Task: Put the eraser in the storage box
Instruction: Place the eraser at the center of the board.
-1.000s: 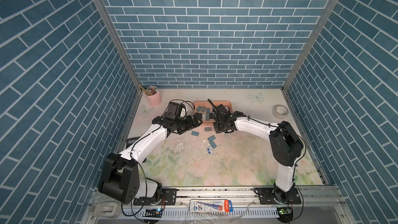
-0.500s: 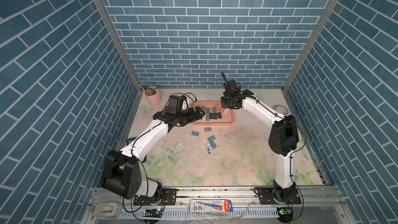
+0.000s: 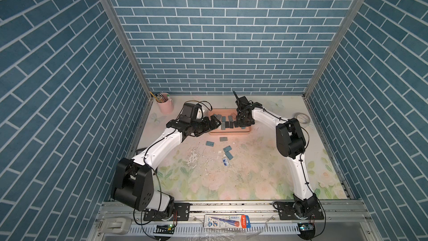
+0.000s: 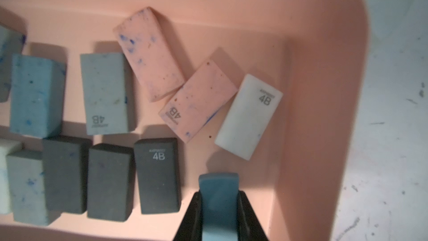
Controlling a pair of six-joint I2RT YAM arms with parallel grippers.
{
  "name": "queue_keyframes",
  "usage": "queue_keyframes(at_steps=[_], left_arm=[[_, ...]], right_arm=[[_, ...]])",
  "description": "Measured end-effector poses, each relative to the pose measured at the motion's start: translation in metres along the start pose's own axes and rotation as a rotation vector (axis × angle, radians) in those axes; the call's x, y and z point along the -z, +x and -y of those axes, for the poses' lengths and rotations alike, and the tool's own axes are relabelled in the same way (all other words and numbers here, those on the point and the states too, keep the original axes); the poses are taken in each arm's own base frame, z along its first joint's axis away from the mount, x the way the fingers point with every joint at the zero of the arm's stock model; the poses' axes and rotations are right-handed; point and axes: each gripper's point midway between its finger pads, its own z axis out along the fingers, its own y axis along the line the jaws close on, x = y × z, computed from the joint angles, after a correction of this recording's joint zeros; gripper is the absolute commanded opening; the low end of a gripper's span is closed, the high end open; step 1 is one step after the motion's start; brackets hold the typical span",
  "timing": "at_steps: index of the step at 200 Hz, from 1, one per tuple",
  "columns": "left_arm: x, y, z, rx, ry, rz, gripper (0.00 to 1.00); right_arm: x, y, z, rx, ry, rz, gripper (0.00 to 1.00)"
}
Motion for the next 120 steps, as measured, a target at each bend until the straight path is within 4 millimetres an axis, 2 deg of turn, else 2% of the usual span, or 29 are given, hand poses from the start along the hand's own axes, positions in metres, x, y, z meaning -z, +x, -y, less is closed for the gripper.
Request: queue_keyframes(at_steps=[55,120], left_arm=[[-0.008,0.003,-0.006,0.01,-0.014,-0.018,1.0],[-0.009,0.006,-0.011,0.008,-0.033,-0.032,1.0]], right_arm=[[-0.007,-0.006,-0.007,-0.002,-0.029,0.002,0.24],[-0.008,-0.007,-0.01,-0.001,-0.042,0.005,0.39]])
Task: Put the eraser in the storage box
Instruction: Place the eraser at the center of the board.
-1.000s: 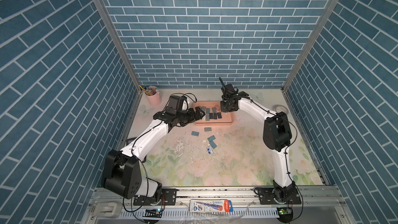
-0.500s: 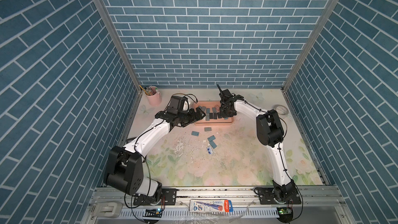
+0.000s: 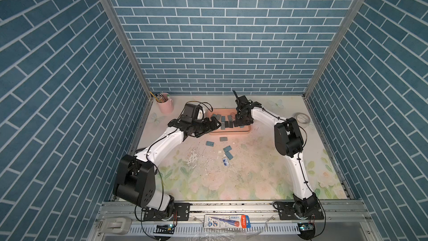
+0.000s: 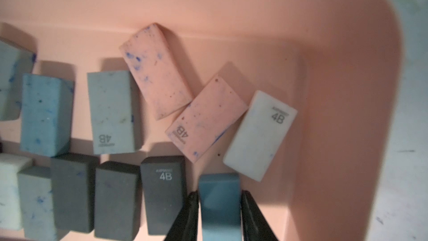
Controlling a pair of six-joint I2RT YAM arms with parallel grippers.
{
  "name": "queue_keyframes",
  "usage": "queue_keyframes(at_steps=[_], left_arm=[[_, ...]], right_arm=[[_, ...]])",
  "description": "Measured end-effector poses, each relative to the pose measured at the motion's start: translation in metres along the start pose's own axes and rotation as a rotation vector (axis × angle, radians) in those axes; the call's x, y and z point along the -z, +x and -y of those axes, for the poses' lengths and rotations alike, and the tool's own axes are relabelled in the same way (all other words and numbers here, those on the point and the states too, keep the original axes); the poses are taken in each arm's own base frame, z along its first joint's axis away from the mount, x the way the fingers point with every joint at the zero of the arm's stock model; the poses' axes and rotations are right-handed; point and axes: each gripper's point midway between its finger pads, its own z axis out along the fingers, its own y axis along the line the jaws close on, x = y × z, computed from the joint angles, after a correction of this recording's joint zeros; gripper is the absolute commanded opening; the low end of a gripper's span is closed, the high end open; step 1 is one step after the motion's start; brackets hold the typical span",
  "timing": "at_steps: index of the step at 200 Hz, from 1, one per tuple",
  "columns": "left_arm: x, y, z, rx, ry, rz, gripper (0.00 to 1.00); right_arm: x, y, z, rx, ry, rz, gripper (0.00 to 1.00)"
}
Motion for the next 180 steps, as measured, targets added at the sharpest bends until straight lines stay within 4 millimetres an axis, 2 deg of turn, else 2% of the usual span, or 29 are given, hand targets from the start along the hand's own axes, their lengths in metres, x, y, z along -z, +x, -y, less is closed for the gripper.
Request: queue_keyframes(at_steps=[60,92,134,158,180], left_arm=[[-0.003,0.013,-0.026,-0.029,-0.121,-0.055,1.0],[0.003,0.015,-0.039,-0.071,-0.202,-0.069,1.0],[0.004,0.024,-0.055,-0.096,-0.271,-0.109,1.0],[0.002,0.028,-0.059,-0.099,-0.286,-0.129,1.0],[-0.004,0.036,-0.065,-0.104,-0.305,-0.166,1.0]], right_arm=[[0.002,-0.001,0.0,0.002,0.0,0.003,0.45],[0.016,-0.008,-0.001,0.001,-0.007,0.03,0.51],[0.064,-0.027,-0.006,0.015,-0.032,0.124,0.66],[0.099,-0.033,-0.008,0.024,-0.054,0.19,0.79],[0.126,-0.028,-0.012,0.04,-0.075,0.238,0.96]])
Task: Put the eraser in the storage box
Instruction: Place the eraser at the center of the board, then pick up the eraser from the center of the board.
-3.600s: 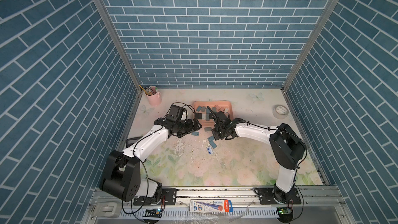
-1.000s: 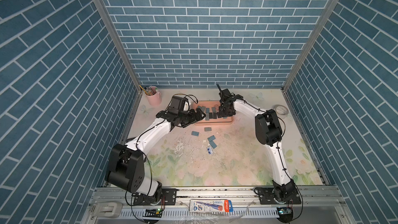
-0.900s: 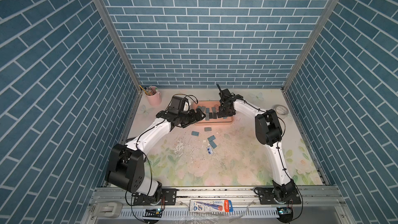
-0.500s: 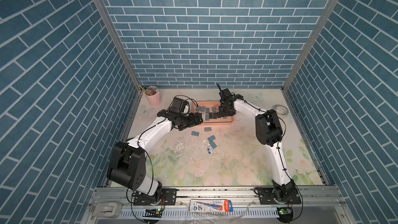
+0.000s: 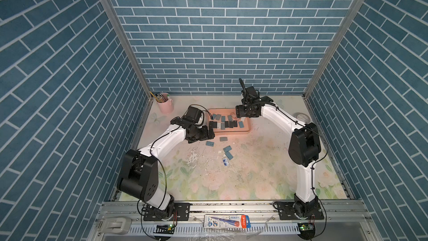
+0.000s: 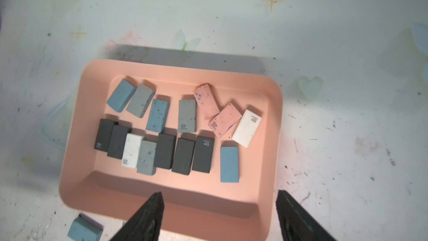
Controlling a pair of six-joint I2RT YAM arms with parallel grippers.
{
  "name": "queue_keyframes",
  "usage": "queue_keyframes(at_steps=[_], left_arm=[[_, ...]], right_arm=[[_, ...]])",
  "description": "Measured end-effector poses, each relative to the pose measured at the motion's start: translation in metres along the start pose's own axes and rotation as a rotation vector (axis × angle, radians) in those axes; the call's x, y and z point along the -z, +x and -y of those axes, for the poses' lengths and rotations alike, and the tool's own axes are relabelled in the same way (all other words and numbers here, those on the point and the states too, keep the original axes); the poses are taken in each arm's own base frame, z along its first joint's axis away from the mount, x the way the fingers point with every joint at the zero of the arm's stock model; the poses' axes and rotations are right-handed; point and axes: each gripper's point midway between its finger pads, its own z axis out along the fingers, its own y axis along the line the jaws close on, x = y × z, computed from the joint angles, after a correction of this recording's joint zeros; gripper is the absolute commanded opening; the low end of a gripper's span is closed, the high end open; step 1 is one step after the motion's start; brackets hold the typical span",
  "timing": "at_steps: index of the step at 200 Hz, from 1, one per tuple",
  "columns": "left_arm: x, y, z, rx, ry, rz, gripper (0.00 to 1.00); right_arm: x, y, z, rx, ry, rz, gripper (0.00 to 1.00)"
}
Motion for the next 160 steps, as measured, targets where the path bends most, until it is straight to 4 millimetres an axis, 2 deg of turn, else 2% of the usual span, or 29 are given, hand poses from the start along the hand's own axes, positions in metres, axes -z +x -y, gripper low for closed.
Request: queue_keyframes(at_steps=[23,44,90,125,160], left_arm=[[-0.017,0.012,-0.006,-0.027,-0.045,-0.072,1.0],[-0.032,0.021,-0.009,-0.075,-0.1,-0.137,1.0],[-0.052,0.016,-0.012,-0.178,-0.192,-0.191,1.0],[-0.067,0.005,-0.013,-0.241,-0.26,-0.207,0.99],[-0.08,0.008,-0.011,-0.301,-0.308,-0.231,0.95]], right_arm=[[0.022,0.013,-0.005,0.032,-0.018,0.03,0.98],[0.036,0.036,-0.003,0.042,-0.028,0.032,0.98],[0.053,0.077,0.015,0.043,-0.01,0.023,0.98],[0.056,0.092,0.028,0.033,0.011,0.019,0.98],[0.058,0.094,0.035,0.022,0.018,0.029,0.99]])
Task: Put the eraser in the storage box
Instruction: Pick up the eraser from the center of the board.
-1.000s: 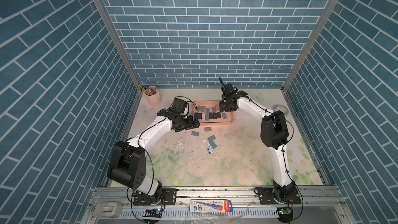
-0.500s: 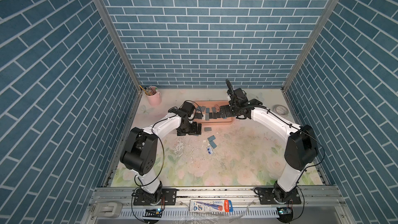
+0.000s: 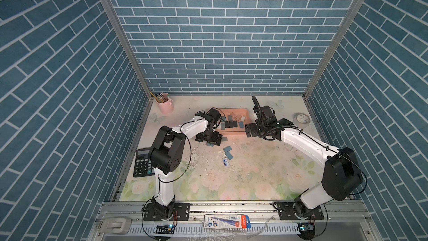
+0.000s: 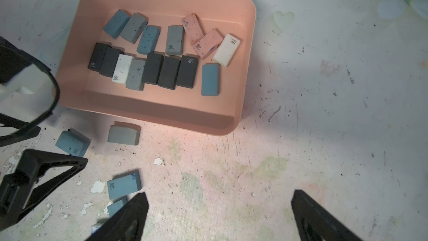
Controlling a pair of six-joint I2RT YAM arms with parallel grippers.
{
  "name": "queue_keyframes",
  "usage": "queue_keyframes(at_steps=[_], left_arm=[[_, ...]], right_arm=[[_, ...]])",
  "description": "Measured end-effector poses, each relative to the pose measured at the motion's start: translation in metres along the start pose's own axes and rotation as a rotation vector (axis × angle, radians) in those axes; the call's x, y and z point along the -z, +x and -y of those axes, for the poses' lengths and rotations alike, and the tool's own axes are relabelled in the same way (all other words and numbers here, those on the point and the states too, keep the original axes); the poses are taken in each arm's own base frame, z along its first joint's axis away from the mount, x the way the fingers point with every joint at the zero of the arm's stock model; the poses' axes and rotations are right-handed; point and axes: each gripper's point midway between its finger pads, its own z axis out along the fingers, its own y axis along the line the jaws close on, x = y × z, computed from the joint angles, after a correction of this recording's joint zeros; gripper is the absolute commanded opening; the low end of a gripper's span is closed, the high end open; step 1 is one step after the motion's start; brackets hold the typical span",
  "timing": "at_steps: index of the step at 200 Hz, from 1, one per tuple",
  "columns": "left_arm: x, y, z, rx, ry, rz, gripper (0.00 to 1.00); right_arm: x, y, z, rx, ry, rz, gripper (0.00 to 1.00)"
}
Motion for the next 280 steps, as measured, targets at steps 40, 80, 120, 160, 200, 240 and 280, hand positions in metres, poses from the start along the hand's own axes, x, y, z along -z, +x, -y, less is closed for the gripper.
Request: queue_keyframes(at_steps=[40,80,120,160,200,240,280], left_arm=[[-0.009,0.003,-0.006,0.003,-0.036,-0.014,0.86],[-0.015,0.001,-0.008,0.021,-0.052,-0.009,0.63],[-0.017,0.001,-0.007,0.034,-0.04,-0.004,0.59],[-0.017,0.001,-0.005,0.04,-0.03,0.006,0.53],[-0.017,0.002,-0.004,0.05,-0.021,0.015,0.46],[-0.013,0.002,-0.004,0.057,-0.015,0.021,0.43],[0.007,0.001,0.0,0.085,0.017,0.046,0.43]], right_arm=[[-0.001,-0.002,0.0,-0.003,-0.003,0.014,0.99],[-0.001,-0.003,0.0,-0.005,-0.004,0.016,0.99],[-0.001,-0.003,-0.001,-0.006,-0.008,0.017,0.99],[-0.001,-0.003,-0.001,-0.006,-0.011,0.016,0.99],[-0.001,-0.003,-0.001,-0.006,-0.012,0.016,0.99],[-0.001,-0.003,-0.002,-0.007,-0.014,0.015,0.99],[0.007,-0.019,-0.005,-0.022,-0.036,0.041,0.99]])
